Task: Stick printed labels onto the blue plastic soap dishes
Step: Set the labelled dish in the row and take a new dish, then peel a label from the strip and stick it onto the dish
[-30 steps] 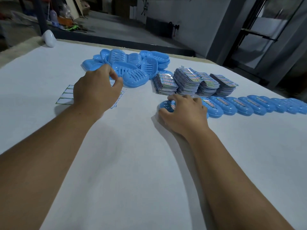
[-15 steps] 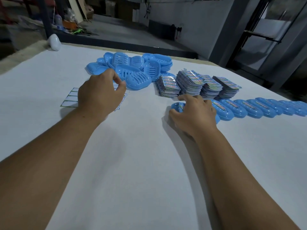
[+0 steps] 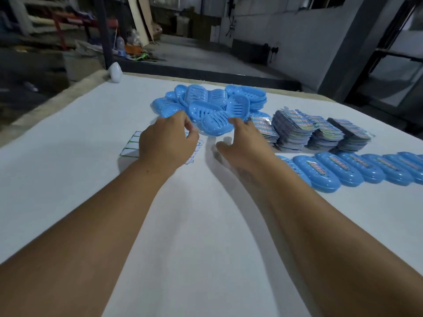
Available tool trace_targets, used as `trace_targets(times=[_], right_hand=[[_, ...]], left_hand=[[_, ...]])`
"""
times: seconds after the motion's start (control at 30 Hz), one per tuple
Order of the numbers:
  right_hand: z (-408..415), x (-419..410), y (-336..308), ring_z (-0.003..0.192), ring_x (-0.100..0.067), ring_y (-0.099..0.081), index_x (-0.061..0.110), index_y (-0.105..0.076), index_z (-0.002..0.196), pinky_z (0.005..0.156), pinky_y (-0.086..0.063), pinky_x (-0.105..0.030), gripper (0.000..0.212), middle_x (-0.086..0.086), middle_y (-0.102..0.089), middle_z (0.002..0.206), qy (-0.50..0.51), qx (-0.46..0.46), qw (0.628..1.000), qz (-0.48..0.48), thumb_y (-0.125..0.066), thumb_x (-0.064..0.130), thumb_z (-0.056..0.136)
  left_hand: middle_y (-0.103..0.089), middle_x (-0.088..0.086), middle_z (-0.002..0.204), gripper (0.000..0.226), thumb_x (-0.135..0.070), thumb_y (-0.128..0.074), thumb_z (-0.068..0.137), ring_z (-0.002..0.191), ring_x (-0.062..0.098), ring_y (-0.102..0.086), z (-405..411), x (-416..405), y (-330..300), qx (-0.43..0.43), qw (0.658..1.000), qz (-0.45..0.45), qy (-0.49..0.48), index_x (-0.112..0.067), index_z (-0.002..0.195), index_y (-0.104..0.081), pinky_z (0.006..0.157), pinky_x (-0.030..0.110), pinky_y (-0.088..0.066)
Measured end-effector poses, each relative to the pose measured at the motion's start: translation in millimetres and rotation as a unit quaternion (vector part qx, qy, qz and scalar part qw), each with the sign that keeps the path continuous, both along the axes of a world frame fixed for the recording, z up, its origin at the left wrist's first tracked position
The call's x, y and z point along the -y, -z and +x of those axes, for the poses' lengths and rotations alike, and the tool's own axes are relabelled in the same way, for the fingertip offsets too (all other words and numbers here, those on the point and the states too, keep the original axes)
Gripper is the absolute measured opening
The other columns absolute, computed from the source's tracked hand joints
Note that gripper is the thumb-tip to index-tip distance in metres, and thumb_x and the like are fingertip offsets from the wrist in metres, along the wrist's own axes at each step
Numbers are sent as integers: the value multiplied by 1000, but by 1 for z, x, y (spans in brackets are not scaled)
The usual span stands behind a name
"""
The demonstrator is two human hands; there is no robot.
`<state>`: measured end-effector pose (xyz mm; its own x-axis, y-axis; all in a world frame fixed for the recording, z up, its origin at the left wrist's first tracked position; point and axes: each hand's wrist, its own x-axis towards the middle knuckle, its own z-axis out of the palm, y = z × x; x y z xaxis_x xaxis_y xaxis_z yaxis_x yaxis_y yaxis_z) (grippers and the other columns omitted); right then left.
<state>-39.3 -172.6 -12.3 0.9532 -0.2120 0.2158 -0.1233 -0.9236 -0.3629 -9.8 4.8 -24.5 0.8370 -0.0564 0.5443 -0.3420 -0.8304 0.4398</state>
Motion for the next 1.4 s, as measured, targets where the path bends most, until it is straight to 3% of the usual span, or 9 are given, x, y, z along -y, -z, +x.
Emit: trace_targets(times=[0.1, 0.27, 0.57, 0.7, 0.8, 0.9, 1.2, 1.33, 1.4], right_hand=[[22, -5, 4, 140, -36, -39, 24, -23, 158, 110, -37, -45, 92, -13, -38, 153, 6, -1, 1000, 14, -65, 60, 85], [44, -11, 9, 139, -38, -39, 15, -22, 156, 109, -38, -45, 106, -19, -42, 148, 36, 10, 999, 23, -62, 75, 78], [55, -10, 12, 139, -38, -36, 16, -22, 156, 109, -36, -45, 106, -17, -42, 149, 60, 7, 995, 75, -65, 70, 75], [44, -9, 8, 141, -34, -32, 25, -19, 158, 110, -34, -45, 111, -14, -36, 149, 40, 17, 993, 113, -71, 72, 72], [30, -9, 3, 142, -33, -33, 31, -18, 159, 109, -35, -44, 113, -13, -34, 151, 24, 18, 988, 151, -73, 74, 70], [16, -9, -2, 140, -33, -36, 34, -20, 158, 109, -36, -42, 112, -12, -35, 149, 4, -1, 985, 172, -73, 75, 68], [1, -5, -6, 141, -29, -41, 29, -25, 158, 110, -41, -45, 114, -8, -36, 156, -29, -50, 980, 188, -70, 80, 66], [3, 3, -13, 111, -14, -61, 26, -40, 152, 78, -49, -31, 91, 3, -56, 134, -37, -28, 955, 294, -74, 62, 76], [5, 4, -16, 109, -13, -61, 24, -51, 144, 77, -48, -31, 74, 5, -58, 133, -24, 9, 940, 342, -66, 54, 78]], left_hand=[[-54, -4, 76, 13, -43, -56, 93, 73, 22, -48, 1, -1, 0, 2, 1000, 4, 0, -30, 94, -58, 65, 33, -34], [-47, -10, 66, 15, -45, -56, 93, 71, 21, -48, 1, 1, 1, 7, 1000, 7, 11, -30, 91, -56, 64, 32, -34], [-43, -12, 63, 13, -42, -57, 93, 68, 22, -49, 1, 5, 1, 13, 1000, 15, 12, -31, 87, -53, 63, 30, -34], [-60, -6, 92, 19, -34, -65, 89, 86, 23, -59, 0, 4, 0, 2, 998, 4, 57, -25, 105, -61, 70, 34, -44], [-56, -1, 126, 52, -36, -75, 84, 113, 20, -56, -1, 5, 1, -11, 994, 7, 109, -22, 130, -55, 90, 35, -49], [-48, 2, 142, 80, -41, -83, 76, 130, 21, -46, -4, 7, -2, -21, 988, 2, 152, -17, 143, -46, 105, 35, -41], [-63, -3, 116, 64, -35, -83, 73, 106, 16, -62, -10, 10, -8, -79, 981, -50, 168, -23, 129, -56, 94, 34, -53], [-61, -7, 114, 65, -36, -84, 70, 104, 12, -60, -10, 10, -8, -107, 972, -72, 195, -31, 127, -53, 93, 31, -54], [-59, -11, 114, 69, -33, -84, 67, 104, 8, -60, -13, 9, -8, -132, 963, -67, 225, -38, 127, -50, 93, 33, -54]])
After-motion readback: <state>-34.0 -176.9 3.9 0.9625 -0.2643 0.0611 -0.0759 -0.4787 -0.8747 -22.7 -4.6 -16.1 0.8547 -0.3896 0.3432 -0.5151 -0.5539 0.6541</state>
